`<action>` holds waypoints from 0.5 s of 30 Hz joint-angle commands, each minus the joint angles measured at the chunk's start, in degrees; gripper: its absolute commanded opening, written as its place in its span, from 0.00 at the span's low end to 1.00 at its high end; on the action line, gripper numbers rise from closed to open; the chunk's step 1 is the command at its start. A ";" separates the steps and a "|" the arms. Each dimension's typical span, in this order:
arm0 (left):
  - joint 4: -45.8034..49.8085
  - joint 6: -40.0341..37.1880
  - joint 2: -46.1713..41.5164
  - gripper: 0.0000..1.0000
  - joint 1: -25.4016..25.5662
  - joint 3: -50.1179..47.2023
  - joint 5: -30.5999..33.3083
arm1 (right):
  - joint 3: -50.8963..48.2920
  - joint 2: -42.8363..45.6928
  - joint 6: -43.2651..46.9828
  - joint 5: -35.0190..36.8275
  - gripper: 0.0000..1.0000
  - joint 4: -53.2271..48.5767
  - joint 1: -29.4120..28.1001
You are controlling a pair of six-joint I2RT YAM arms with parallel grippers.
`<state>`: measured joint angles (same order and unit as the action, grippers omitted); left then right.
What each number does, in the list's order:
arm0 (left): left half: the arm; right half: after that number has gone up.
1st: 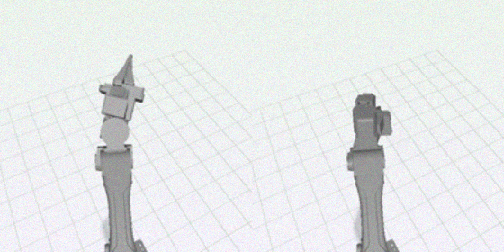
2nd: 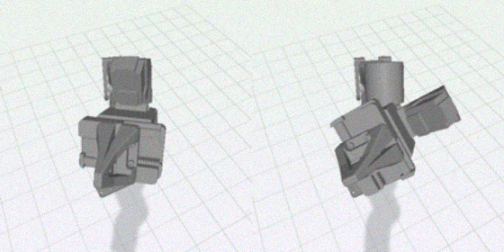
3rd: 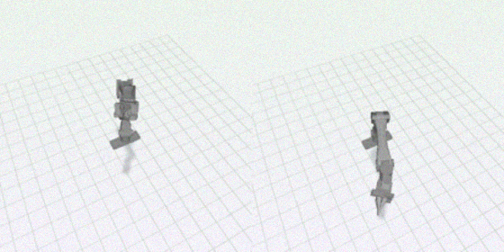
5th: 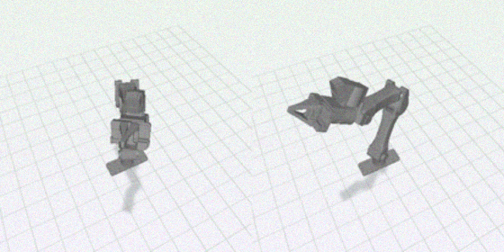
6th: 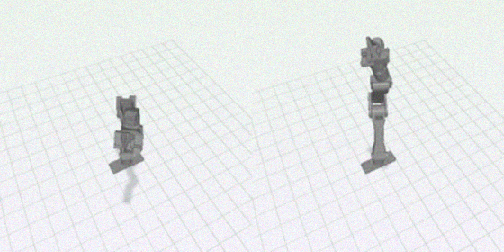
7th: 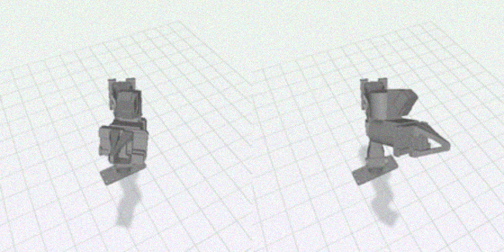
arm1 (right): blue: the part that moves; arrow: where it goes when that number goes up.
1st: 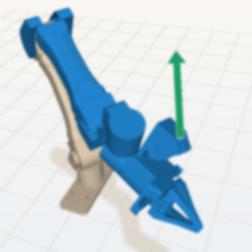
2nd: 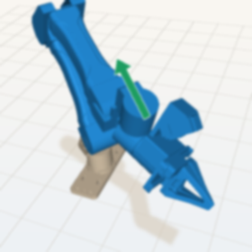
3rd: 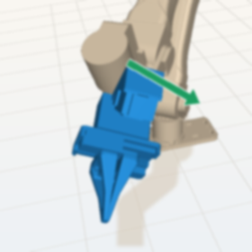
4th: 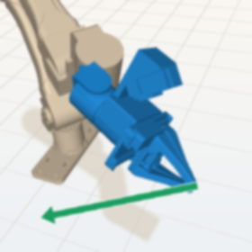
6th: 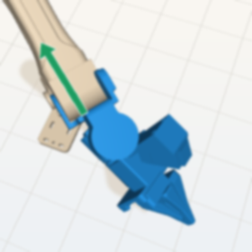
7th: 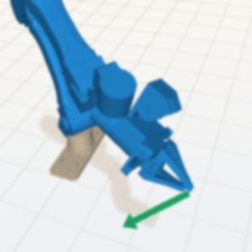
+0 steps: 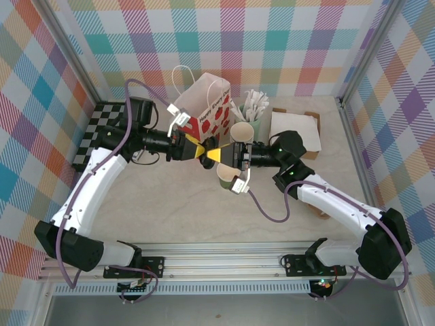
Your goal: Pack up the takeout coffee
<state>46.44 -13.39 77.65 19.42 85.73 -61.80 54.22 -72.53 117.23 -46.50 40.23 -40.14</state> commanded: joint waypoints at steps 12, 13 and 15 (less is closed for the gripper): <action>-3.84 1.07 -1.52 0.00 1.76 -0.16 1.40 | 4.46 0.84 -0.65 6.03 0.12 -15.51 -0.99; -5.43 2.33 -1.93 0.00 1.76 -0.76 3.85 | 5.28 1.26 -2.89 7.72 0.29 -18.68 -0.99; -8.26 4.97 -2.89 0.00 1.69 -2.22 8.79 | 7.06 2.59 -7.59 12.60 0.57 -26.92 -0.97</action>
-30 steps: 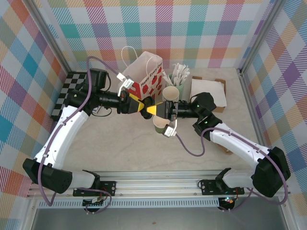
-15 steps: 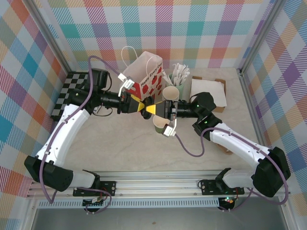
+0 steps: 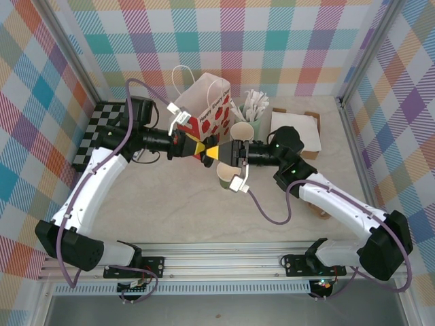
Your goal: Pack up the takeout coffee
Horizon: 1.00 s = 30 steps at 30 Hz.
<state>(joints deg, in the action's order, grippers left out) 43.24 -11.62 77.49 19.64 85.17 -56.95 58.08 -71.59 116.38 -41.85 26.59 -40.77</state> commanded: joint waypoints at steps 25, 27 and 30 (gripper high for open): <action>-0.67 28.10 -2.31 0.00 13.69 -8.75 45.23 | 8.18 -0.13 -154.29 47.96 1.00 -46.07 -0.14; -2.11 30.76 -2.18 0.00 14.62 -10.60 45.76 | 5.61 0.22 -161.31 48.66 1.00 -46.48 0.22; -2.29 34.07 -1.74 0.00 16.39 -11.87 48.93 | 2.83 0.78 -164.01 44.84 1.00 -44.96 1.60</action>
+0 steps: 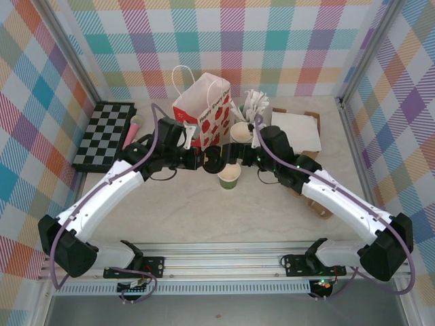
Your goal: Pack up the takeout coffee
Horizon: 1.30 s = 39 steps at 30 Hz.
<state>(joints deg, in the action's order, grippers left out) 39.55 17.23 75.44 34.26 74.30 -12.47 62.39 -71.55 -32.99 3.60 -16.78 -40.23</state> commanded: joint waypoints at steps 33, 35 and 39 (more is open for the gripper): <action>17.56 16.57 28.52 0.00 9.77 22.40 15.70 | -15.01 -10.11 -9.75 -41.45 0.82 11.50 20.10; 18.73 16.05 29.97 0.00 9.83 24.25 15.85 | -15.85 -10.45 -10.29 -42.34 0.80 13.51 20.10; 20.96 15.85 32.19 0.00 9.77 26.53 16.26 | -16.20 -10.66 -9.47 -40.86 0.76 13.43 20.10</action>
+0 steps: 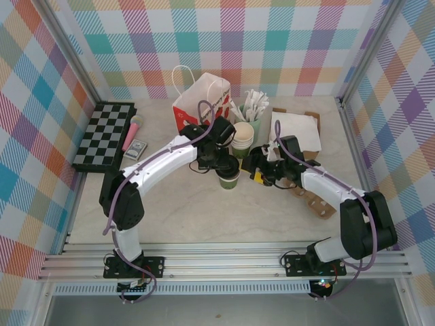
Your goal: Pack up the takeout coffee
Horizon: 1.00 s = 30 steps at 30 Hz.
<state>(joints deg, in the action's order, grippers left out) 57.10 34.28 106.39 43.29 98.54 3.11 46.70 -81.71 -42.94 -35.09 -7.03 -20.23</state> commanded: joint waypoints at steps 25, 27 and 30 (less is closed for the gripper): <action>3.76 -2.58 5.05 0.00 0.76 4.40 -1.77 | 1.20 -5.10 0.40 -2.87 0.61 2.25 0.10; 3.82 -2.64 5.14 0.00 0.75 4.47 -2.08 | 1.36 -5.12 0.40 -3.21 0.61 2.24 0.09; 3.33 -2.87 5.32 0.00 0.81 4.77 -3.20 | 1.81 -5.39 0.40 -4.09 0.62 2.12 0.10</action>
<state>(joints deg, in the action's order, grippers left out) 59.51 32.47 110.56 43.33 101.60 1.30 46.70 -86.54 -42.70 -36.77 -5.58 -20.23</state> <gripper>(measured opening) 0.057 0.621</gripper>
